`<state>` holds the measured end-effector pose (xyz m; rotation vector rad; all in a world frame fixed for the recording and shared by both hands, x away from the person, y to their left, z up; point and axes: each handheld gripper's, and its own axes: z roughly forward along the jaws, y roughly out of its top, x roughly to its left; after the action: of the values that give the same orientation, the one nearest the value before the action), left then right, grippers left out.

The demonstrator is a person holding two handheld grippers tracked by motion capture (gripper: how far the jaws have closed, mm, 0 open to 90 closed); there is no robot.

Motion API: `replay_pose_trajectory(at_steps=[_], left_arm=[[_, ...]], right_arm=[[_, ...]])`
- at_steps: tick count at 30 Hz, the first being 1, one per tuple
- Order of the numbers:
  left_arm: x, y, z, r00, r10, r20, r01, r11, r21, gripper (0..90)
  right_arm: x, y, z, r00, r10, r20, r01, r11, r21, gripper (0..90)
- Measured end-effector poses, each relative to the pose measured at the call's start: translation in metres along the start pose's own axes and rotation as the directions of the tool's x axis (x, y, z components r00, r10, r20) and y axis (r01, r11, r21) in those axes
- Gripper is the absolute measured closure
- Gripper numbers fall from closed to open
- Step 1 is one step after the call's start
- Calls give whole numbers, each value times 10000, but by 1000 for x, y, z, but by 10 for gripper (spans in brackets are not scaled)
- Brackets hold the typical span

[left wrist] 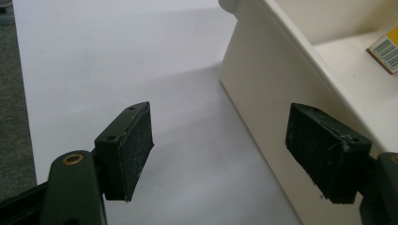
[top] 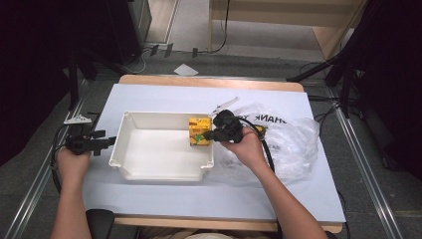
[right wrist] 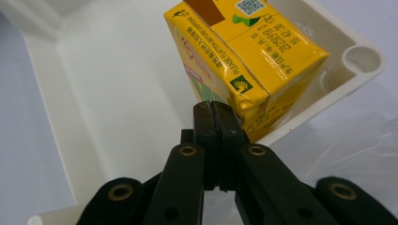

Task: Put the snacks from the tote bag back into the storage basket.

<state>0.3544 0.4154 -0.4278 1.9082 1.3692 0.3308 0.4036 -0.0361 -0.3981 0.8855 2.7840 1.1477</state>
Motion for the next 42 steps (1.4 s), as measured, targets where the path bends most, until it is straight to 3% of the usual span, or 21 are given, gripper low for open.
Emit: replay_pose_trajectory(at_steps=[8, 10, 13, 17, 24, 28, 35, 42], left_arm=[[1, -2, -1, 10000, -3, 80, 2, 10000, 64, 246], [2, -3, -2, 9999, -88, 86, 88, 10000, -23, 246], [4, -4, -4, 9997, -191, 167, 192, 9998, -111, 246], [3, -4, -3, 9997, -192, 175, 195, 9997, -119, 246], [4, -4, -2, 9996, -204, 187, 206, 9997, -88, 246], [3, -5, -3, 9996, -183, 193, 185, 9998, -93, 246], [4, -6, -4, 9996, -221, 195, 222, 9997, -97, 246], [4, -6, -3, 9996, -210, 204, 212, 9997, -97, 246]], right_arm=[[-2, 2, -5, 9996, 83, -271, -85, 9999, -56, 899], [0, 3, -7, 9985, -82, -539, 69, 9996, -257, 894], [6, 5, -11, 9982, -276, -528, 262, 9993, -265, 860], [8, 6, -14, 9973, -363, -635, 354, 9993, -150, 770], [8, 11, -28, 9900, -239, -1392, 198, 9993, -309, 554], [5, 11, -33, 9932, -377, -1101, 365, 9993, -126, 477], [-8, 5, -38, 9938, 143, -1101, -136, 9999, 72, 407], [-16, 1, -45, 9960, 397, -794, -390, 9992, 102, 332]])
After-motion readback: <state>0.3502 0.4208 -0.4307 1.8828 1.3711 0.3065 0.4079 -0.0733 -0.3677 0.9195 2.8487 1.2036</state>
